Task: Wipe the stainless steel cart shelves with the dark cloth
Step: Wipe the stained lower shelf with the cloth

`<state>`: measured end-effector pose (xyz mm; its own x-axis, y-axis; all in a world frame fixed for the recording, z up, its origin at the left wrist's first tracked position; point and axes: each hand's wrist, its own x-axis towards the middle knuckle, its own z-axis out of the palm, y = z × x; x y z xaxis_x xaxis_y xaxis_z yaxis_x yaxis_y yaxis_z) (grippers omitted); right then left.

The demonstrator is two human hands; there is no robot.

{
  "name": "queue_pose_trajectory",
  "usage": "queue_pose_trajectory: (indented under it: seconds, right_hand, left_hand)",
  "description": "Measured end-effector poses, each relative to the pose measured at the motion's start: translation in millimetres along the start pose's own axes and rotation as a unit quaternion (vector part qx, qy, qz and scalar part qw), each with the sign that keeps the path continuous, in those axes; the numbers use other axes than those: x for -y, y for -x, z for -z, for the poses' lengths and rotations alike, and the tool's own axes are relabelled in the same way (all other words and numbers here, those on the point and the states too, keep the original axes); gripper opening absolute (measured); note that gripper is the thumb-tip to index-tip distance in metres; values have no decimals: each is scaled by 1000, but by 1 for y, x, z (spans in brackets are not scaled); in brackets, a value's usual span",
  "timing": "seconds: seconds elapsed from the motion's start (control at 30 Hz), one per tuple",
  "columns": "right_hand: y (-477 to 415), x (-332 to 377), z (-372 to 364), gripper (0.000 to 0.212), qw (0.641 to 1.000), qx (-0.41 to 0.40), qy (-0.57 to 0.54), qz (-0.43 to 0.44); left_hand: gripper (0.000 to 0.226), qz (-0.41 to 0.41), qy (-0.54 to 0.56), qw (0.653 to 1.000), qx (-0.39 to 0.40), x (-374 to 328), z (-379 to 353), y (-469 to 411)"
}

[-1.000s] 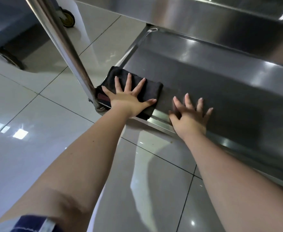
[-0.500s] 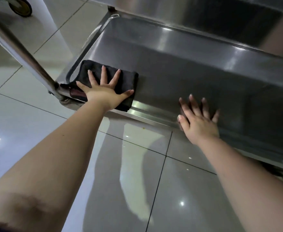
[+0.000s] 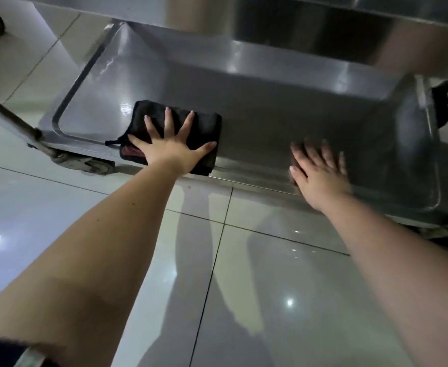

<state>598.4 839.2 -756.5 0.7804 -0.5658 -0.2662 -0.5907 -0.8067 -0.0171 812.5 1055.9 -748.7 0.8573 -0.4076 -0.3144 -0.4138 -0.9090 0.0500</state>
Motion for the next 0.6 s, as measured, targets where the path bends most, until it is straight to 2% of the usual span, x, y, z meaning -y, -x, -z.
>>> queue_pose_trajectory:
  seconds: [0.07, 0.23, 0.33, 0.4, 0.43, 0.47, 0.53, 0.57, 0.6]
  right_hand:
    - [3, -26, -4, 56, 999, 7, -7, -43]
    - [3, -26, -15, 55, 999, -25, -8, -38]
    - [-1, -32, -14, 53, 998, -27, -40, -27]
    - [-3, -36, -12, 52, 990, -55, -123, -34]
    - [-3, -37, -11, 50, 974, -83, -205, -48]
    - [-3, -40, -11, 48, 941, -118, -308, -73]
    - [0, -48, -10, 44, 829, -194, -509, -127]
    - [2, -53, -9, 42, 776, -230, -569, -145]
    - [2, -56, -8, 41, 745, -254, -596, -163]
  left_hand:
    - [92, 3, 2, 1000, -5, -1, 0, -1]
    - [93, 16, 10, 1000, -11, -25, -6, 5]
    - [95, -8, 4, 1000, -10, -83, -13, 21]
    - [95, -32, 11, 999, -6, -136, -21, 40]
    - [95, -42, 19, 999, 0, -163, -24, 51]
    - [94, -51, 28, 998, 8, -188, -28, 62]
    - [90, -70, 38, 996, 32, -227, -33, 79]
    - [87, -80, 39, 995, 45, -240, -34, 84]
    - [83, -90, 40, 994, 58, -247, -35, 87]
